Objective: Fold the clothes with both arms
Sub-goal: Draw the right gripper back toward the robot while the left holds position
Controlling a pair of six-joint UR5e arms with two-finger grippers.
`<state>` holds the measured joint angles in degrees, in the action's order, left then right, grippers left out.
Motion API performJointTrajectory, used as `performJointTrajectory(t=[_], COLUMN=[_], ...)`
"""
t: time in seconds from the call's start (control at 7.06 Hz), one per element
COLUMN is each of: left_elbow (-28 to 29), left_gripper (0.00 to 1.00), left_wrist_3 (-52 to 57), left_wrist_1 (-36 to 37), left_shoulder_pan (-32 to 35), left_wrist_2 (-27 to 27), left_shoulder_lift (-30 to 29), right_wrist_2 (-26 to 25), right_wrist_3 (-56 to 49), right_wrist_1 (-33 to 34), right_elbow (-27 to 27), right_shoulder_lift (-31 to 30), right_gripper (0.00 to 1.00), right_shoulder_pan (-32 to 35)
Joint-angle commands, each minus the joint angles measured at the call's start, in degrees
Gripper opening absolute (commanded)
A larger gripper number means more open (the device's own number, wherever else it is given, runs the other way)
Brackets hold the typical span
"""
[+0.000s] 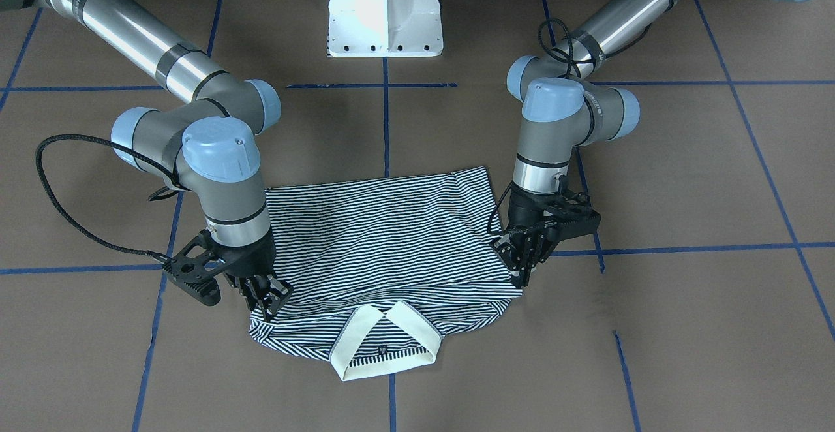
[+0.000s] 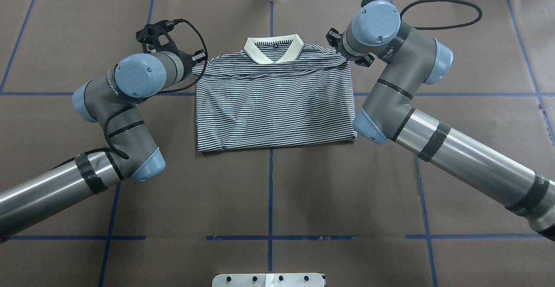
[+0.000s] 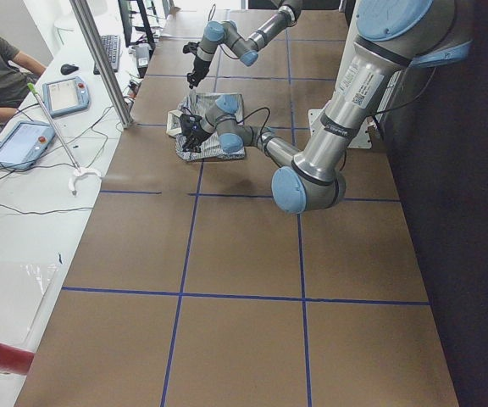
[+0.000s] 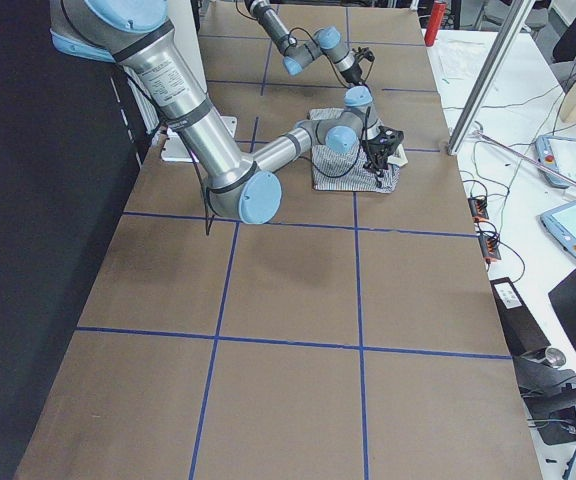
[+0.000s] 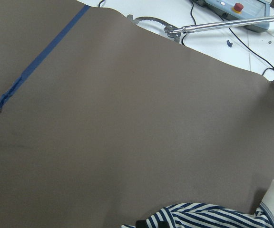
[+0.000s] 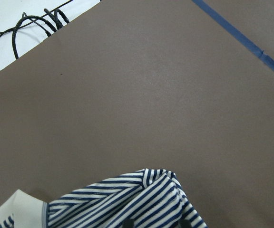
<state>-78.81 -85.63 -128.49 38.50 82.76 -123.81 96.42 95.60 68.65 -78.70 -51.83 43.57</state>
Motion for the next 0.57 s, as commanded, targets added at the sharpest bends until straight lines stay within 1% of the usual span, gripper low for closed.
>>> performJointTrajectory(t=[0.0, 0.14, 0.28, 0.42], left_elbow=[-2.5, -5.0, -5.4, -5.5], left_gripper=[0.28, 0.28, 0.29, 0.3], left_wrist_3=[-0.7, -0.8, -0.7, -0.7], left_wrist_1=[-1.1, -1.1, -1.2, -1.2], left_shoulder_pan=[0.1, 0.1, -0.2, -0.3], left_wrist_2=[5.2, 5.3, 5.3, 5.4], left_shoulder_lift=[1.7, 3.9, 4.2, 4.1], right_wrist_2=[3.5, 4.0, 4.0, 3.5], right_wrist_3=[0.5, 3.9, 7.8, 11.8], right_wrist_1=[0.0, 0.0, -0.1, -0.1], right_elbow=[-10.1, -14.2, -18.9, -22.0], right_shoulder_lift=[-7.0, -10.1, -14.0, -16.8], right_gripper=[0.53, 0.55, 0.57, 0.61], right_shoulder_pan=[-0.7, -2.4, -4.9, -8.1])
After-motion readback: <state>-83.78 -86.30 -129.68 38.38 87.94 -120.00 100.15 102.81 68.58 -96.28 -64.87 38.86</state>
